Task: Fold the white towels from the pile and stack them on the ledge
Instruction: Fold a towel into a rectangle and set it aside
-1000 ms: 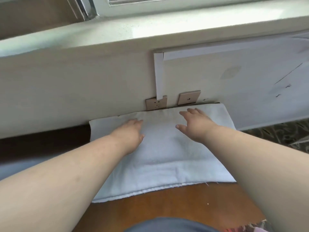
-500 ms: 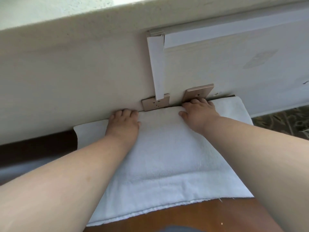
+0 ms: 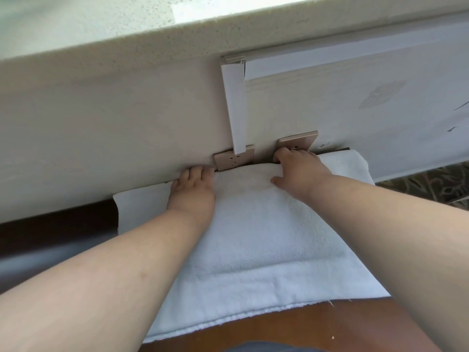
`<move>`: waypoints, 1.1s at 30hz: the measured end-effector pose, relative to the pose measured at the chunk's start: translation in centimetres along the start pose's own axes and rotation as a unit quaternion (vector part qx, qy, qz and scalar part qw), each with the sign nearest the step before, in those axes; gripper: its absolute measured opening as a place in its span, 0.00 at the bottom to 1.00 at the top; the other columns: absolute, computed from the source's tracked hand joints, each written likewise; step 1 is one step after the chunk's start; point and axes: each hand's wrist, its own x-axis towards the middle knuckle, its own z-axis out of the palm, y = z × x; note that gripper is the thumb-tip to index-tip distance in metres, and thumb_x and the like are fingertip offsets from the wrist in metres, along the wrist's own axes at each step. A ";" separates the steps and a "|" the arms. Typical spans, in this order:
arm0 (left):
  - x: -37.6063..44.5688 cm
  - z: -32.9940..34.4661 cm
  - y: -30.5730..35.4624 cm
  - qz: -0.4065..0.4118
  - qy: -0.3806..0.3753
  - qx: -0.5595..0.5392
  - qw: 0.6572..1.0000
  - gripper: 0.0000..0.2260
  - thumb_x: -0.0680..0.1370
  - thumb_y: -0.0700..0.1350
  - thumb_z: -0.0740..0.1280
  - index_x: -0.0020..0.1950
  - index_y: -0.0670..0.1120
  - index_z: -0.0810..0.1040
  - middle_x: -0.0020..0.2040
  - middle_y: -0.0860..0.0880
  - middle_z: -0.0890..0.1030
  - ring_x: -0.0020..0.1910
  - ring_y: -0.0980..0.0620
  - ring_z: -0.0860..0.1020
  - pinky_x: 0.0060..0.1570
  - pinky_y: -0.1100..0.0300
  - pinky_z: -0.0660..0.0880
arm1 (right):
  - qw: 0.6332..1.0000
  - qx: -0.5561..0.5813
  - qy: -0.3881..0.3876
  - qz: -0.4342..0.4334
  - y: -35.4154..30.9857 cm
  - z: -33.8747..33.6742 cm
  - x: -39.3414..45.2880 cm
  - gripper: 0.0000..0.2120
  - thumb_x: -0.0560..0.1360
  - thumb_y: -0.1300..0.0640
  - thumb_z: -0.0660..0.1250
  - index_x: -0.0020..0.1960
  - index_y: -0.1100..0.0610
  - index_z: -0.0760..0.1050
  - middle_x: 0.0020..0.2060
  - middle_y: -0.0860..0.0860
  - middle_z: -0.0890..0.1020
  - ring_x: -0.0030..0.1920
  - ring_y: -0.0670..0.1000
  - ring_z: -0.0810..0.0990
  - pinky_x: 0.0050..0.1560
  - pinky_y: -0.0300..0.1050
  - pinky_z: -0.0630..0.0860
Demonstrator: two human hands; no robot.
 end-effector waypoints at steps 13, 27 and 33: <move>-2.0 -5.0 3.8 0.203 0.019 -0.059 0.977 0.29 0.73 0.65 0.67 0.70 0.53 0.69 0.65 0.51 0.72 0.65 0.47 0.69 0.64 0.55 0.66 | 0.985 -0.070 -0.004 -0.160 -1.1 -4.6 -6.6 0.11 0.76 0.45 0.66 0.46 0.48 0.65 0.31 0.44 0.68 0.38 0.55 0.72 0.38 0.48 0.72; -10.3 -8.9 -4.6 -0.044 -0.034 -0.107 0.993 0.03 0.79 0.45 0.60 0.49 0.49 0.73 0.42 0.46 0.80 0.40 0.46 0.77 0.40 0.51 0.72 | 0.991 -0.086 -0.091 0.050 3.0 -6.9 -12.6 0.11 0.80 0.50 0.56 0.41 0.50 0.72 0.38 0.50 0.79 0.41 0.52 0.75 0.39 0.48 0.73; -16.6 -12.1 -3.2 -0.052 0.045 -0.246 0.967 0.11 0.79 0.48 0.58 0.57 0.63 0.73 0.49 0.59 0.80 0.49 0.51 0.77 0.46 0.56 0.72 | 0.992 0.110 0.054 0.013 -2.3 -9.1 -18.3 0.19 0.77 0.57 0.59 0.61 0.36 0.74 0.51 0.40 0.82 0.50 0.49 0.78 0.50 0.47 0.76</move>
